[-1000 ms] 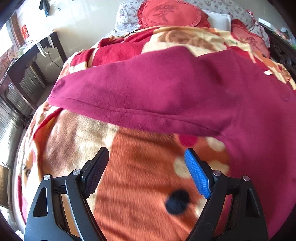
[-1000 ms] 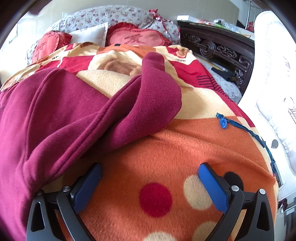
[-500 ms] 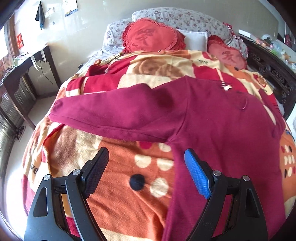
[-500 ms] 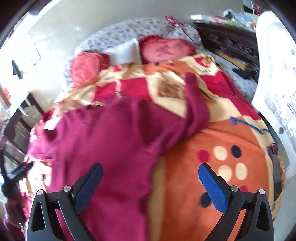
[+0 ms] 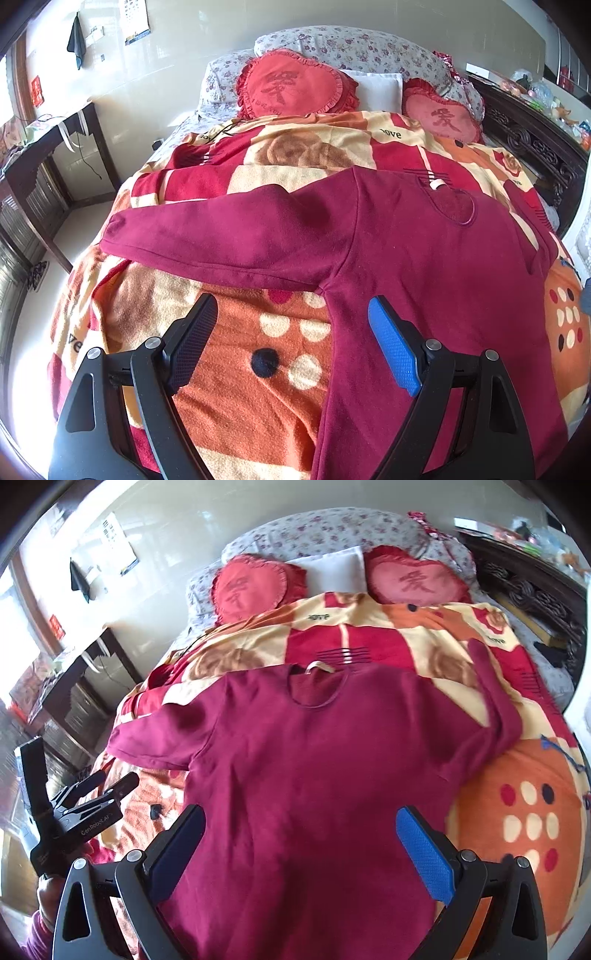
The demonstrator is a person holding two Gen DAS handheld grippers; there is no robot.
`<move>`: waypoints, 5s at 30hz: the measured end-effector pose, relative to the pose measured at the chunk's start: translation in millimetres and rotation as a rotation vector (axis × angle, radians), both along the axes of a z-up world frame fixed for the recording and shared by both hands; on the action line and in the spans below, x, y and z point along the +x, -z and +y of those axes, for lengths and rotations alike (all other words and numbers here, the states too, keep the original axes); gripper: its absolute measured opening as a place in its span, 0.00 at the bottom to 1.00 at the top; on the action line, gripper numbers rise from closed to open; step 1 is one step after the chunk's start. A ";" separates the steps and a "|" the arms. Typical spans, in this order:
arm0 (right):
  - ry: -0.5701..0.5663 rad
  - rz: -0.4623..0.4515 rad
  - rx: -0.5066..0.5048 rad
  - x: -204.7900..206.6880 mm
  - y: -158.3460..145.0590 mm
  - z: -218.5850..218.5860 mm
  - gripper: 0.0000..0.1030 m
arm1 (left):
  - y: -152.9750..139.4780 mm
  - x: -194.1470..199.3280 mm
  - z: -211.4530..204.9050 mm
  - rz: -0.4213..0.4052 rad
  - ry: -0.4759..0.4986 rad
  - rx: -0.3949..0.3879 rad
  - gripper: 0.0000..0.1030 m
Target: Fold small clothes
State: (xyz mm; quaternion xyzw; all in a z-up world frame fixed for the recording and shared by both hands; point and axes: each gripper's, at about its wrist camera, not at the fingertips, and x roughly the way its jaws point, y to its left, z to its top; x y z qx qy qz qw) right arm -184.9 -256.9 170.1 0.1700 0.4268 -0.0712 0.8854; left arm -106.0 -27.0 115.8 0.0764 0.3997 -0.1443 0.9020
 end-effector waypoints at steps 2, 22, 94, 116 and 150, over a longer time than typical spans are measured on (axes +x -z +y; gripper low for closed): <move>-0.007 -0.003 -0.024 8.2 1.8 9.1 0.99 | -1.0 1.8 1.6 -0.004 -0.007 -0.001 0.82; -0.039 -0.011 -0.092 72.2 24.0 49.9 1.00 | 13.3 23.2 10.5 0.029 -0.055 -0.002 0.82; -0.079 0.105 -0.055 129.8 87.4 59.7 0.99 | 39.8 126.8 132.6 0.181 -0.319 -0.126 0.82; -0.133 0.170 -0.007 156.7 111.7 74.0 0.99 | 96.5 225.9 246.6 0.340 -0.569 -0.509 0.35; 0.041 0.117 0.106 111.2 93.5 -9.7 0.99 | 26.7 149.3 148.2 0.245 -0.383 -0.517 0.75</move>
